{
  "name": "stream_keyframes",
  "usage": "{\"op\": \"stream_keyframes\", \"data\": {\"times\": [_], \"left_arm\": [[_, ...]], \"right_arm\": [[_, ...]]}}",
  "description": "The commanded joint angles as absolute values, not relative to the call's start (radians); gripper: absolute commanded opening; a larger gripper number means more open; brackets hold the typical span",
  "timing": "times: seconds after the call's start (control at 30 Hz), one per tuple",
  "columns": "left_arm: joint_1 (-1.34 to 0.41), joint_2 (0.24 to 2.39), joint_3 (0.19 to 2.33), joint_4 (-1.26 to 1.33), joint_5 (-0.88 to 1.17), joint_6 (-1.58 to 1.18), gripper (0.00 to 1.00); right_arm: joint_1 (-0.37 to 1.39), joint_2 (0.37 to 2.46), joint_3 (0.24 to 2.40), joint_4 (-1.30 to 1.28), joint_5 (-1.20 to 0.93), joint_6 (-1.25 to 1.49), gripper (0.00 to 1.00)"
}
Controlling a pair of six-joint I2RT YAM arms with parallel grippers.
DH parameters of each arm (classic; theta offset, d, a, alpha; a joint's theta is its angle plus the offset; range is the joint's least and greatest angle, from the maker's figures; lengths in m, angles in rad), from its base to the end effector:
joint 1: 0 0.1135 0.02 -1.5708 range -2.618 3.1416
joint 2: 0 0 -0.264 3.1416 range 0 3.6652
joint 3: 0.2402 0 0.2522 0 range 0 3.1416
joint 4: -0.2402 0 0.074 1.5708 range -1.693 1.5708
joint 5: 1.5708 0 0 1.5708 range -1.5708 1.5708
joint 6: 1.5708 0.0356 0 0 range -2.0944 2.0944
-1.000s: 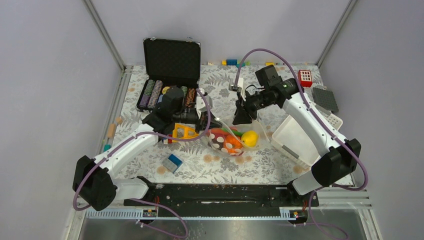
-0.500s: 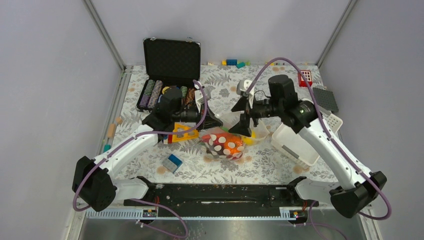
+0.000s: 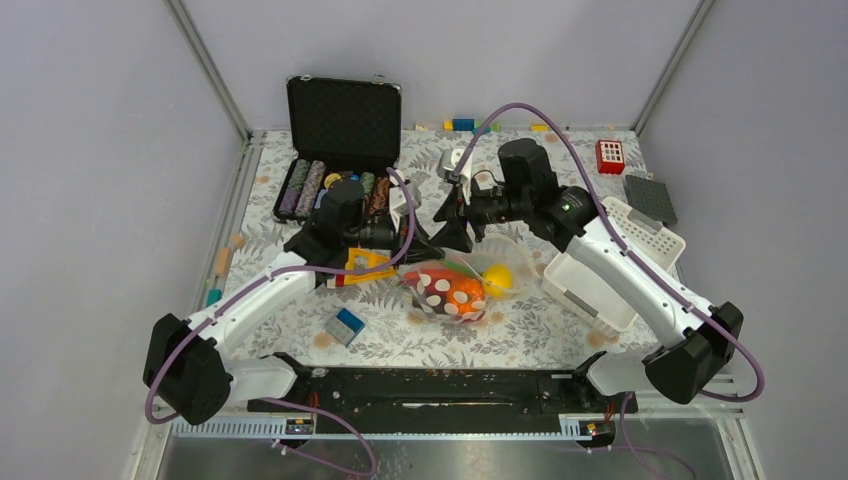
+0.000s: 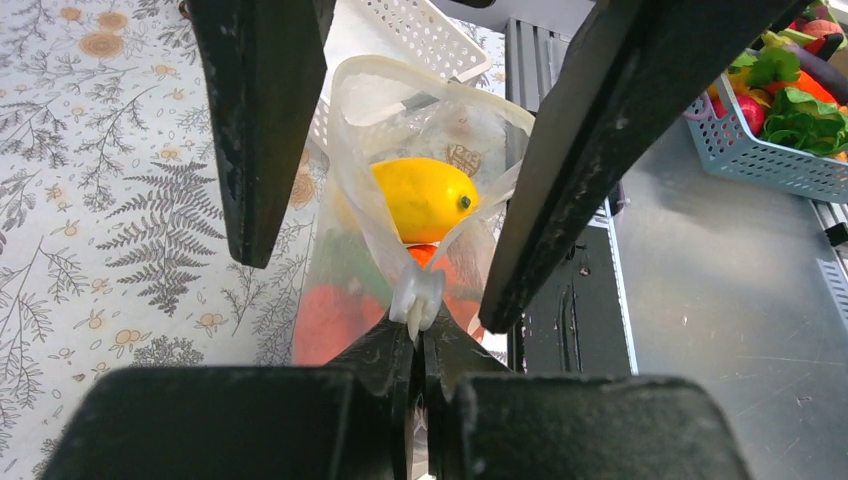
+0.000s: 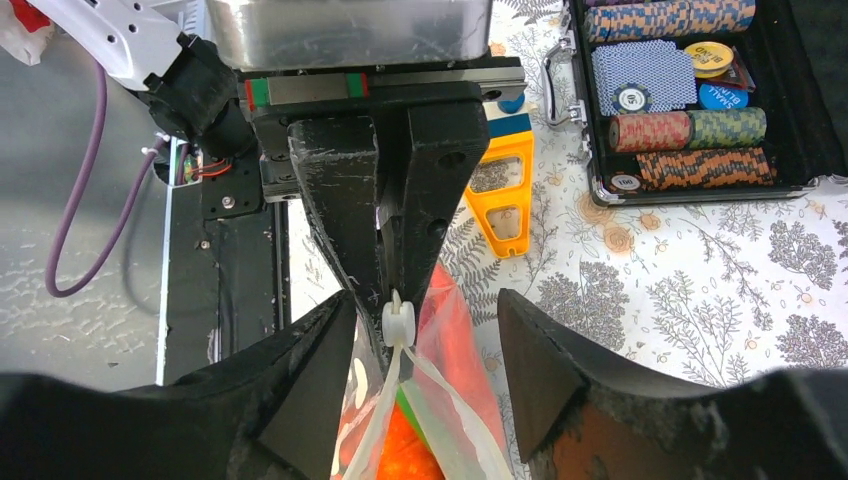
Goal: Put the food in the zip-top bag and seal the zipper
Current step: Zip the zipper food storage bag at the center of the board.
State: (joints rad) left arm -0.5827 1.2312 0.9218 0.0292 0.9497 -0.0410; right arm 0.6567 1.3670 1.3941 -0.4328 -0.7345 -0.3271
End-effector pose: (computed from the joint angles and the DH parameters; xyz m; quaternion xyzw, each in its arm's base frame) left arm 0.2134 -0.1753 0.3188 0.4551 0.6111 -0.5118 0.3970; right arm 0.2247 0.2033 0.3990 -0.5422 0.5937 0.3800 0.4573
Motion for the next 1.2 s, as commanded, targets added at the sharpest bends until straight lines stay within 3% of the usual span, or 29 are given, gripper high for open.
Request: {"op": "stream_keyframes", "data": {"times": [0.0, 0.47, 0.73, 1.0, 1.17], "left_arm": [[-0.58, 1.191, 0.926, 0.091, 1.0, -0.006, 0.0], [-0.579, 1.166, 0.912, 0.055, 1.048, 0.068, 0.0], [-0.58, 1.166, 0.914, 0.052, 1.064, 0.08, 0.0], [-0.579, 1.166, 0.902, 0.113, 1.036, 0.015, 0.0], [-0.58, 1.156, 0.871, 0.174, 1.013, -0.057, 0.0]], "right_arm": [[0.675, 1.363, 1.43, -0.436, -0.752, -0.311, 0.61], [0.677, 1.4, 1.426, -0.518, -0.7, -0.329, 0.49], [0.688, 1.404, 1.42, -0.502, -0.792, -0.304, 0.43], [0.715, 1.401, 1.398, -0.488, -0.772, -0.312, 0.11], [0.713, 1.381, 1.384, -0.54, -0.72, -0.356, 0.05]]}}
